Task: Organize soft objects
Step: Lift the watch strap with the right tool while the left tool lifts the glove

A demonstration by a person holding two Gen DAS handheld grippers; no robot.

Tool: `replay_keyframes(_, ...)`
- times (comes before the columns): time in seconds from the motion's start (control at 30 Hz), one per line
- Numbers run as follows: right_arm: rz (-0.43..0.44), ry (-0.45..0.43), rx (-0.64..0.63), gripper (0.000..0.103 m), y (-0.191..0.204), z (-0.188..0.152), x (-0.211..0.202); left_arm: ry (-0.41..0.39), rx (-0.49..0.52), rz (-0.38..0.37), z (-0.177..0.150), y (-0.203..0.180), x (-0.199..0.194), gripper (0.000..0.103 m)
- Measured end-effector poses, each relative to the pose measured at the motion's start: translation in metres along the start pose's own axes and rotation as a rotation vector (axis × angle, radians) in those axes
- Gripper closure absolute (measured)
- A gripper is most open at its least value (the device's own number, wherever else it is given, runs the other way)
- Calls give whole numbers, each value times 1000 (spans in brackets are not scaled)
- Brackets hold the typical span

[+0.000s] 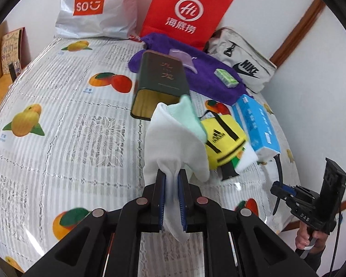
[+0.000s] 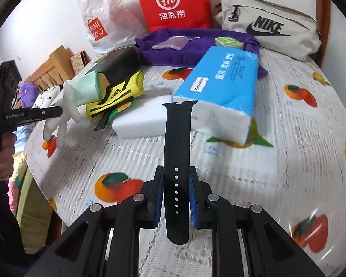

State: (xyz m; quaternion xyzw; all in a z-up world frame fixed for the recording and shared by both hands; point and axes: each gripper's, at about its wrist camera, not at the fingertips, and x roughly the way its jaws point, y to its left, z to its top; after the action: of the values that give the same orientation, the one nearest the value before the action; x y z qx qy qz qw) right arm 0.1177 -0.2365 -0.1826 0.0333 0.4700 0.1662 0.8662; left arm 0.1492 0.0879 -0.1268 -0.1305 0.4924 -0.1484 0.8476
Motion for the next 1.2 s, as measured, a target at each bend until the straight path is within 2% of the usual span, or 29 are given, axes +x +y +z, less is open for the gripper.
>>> replay_keyframes(0.3, -9, -33, 25, 83, -7, -8, -15, -95, 18, -14, -5, -9, -45, 93)
replay_keyframes(0.6, -12, -59, 12, 83, -4, 8, -32, -201, 67, -26, 25, -34, -86, 93)
replay_keyframes(0.87, -15, -80, 22, 83, -8, 27, -42, -201, 74, -40, 50, -41, -78, 93)
replay_keyframes(1.2, -29, -95, 27, 83, -20, 75, -38, -199, 62, -21, 90, -38, -63, 93)
